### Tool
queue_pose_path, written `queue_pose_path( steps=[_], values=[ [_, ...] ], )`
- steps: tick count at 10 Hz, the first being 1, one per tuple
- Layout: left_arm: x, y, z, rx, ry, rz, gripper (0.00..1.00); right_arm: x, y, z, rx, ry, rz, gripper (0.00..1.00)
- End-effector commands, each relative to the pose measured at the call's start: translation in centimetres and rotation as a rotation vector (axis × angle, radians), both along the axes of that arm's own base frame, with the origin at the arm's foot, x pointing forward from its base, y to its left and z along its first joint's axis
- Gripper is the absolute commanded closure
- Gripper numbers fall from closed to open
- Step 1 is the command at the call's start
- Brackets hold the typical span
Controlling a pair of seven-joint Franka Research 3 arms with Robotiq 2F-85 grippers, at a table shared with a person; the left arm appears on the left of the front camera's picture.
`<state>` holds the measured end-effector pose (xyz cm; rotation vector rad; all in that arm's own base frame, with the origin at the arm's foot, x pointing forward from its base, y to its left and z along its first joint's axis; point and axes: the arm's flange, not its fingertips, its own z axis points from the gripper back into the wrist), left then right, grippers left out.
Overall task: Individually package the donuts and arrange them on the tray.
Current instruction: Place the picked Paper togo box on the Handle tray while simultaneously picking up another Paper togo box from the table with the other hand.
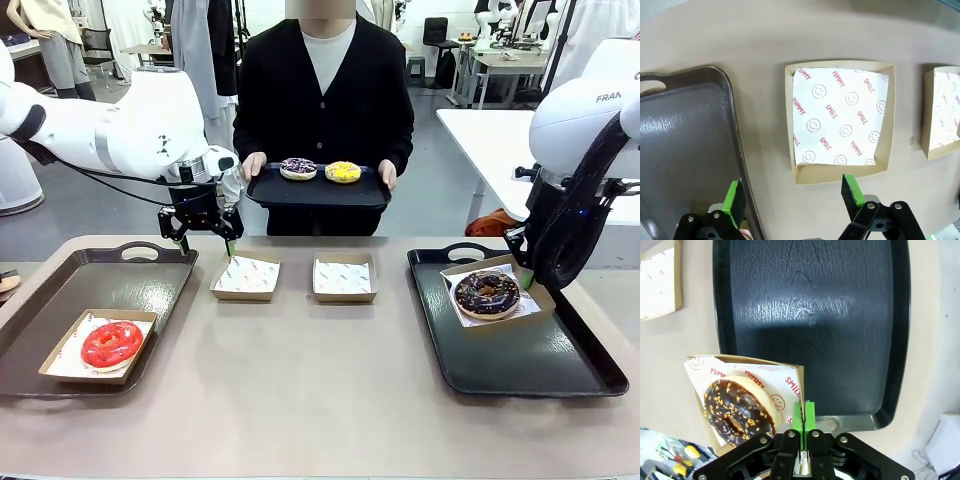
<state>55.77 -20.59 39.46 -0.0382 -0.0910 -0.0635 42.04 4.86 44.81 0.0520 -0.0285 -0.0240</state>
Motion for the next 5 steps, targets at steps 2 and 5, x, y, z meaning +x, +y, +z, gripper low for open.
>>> queue_pose_path(
  steps=[2,5],
  values=[
    [-0.02,0.03,0.01,0.003,0.005,-0.001,0.0,-0.14,0.17,0.06,0.0,0.001,-0.009,0.98],
    [-0.02,0.03,0.01,0.003,0.005,-0.001,0.0,-0.14,0.17,0.06,0.0,0.001,-0.009,0.98]
  ],
)
